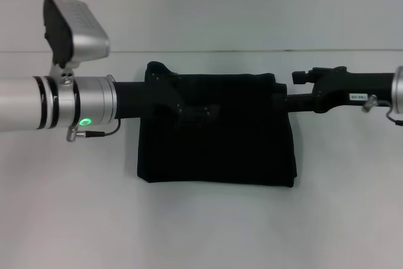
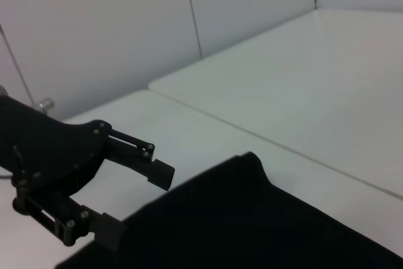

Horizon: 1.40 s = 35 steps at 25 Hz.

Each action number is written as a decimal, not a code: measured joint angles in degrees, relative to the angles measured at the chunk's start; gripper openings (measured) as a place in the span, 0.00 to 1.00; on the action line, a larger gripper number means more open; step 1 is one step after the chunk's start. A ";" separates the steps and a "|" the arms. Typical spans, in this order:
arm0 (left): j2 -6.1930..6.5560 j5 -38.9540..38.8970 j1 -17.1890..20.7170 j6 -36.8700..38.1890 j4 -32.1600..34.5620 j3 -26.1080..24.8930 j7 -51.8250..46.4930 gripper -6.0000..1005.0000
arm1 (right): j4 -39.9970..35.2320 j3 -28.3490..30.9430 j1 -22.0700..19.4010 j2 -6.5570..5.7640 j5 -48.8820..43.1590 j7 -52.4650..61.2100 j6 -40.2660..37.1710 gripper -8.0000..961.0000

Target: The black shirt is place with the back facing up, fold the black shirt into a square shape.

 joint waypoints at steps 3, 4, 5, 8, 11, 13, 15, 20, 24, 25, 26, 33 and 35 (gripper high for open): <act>-0.01 0.70 -0.16 -1.40 0.01 0.52 -0.27 0.79 | -0.01 -0.33 1.27 0.79 -1.75 0.05 1.91 0.93; -0.02 0.74 -0.15 -1.60 0.00 0.53 -0.28 0.79 | -0.01 -0.64 1.62 1.09 -2.10 -0.03 2.43 0.93; -0.02 0.74 -0.09 -1.78 0.00 0.53 -0.27 0.79 | -0.01 -1.11 1.82 1.34 -2.38 -0.12 3.02 0.93; -0.03 0.81 0.26 -2.08 0.01 0.53 -0.26 0.79 | -0.01 -2.91 2.39 1.98 -2.92 0.20 4.67 0.93; -0.03 1.68 0.45 -2.07 0.01 0.25 -0.27 0.79 | -0.06 -3.67 2.56 2.26 -3.01 0.45 5.20 0.93; -0.03 2.71 0.48 -2.07 0.02 0.01 -0.47 0.79 | -0.07 -3.72 2.55 2.29 -2.97 0.45 5.20 0.93; -0.03 3.62 0.49 -2.09 0.16 0.02 -1.01 0.79 | -0.07 -3.69 2.35 2.35 -2.86 0.46 5.20 0.93; -0.03 5.00 0.63 -2.18 0.41 -0.25 -2.46 0.80 | -0.06 -3.44 2.00 2.56 -2.85 0.79 5.34 0.93; 0.07 5.12 0.59 -2.18 0.45 -0.32 -4.03 0.80 | 0.00 -3.30 1.85 2.51 -2.85 1.80 5.53 0.93; 0.13 5.16 0.51 -2.11 0.45 -0.32 -4.33 0.80 | 0.01 -3.22 1.80 2.50 -2.80 1.85 5.75 0.93; 0.19 5.21 0.42 -2.02 0.46 -0.31 -4.67 0.80 | 0.01 -3.16 1.76 2.50 -2.73 1.87 5.87 0.93; 0.14 5.34 0.20 -2.06 0.42 0.33 -5.28 0.79 | 0.03 -3.15 1.75 2.39 -2.71 1.98 5.91 0.93; 0.13 5.34 0.17 -2.15 0.41 0.43 -5.28 0.79 | 0.04 -3.27 1.77 2.47 -2.78 1.98 5.90 0.93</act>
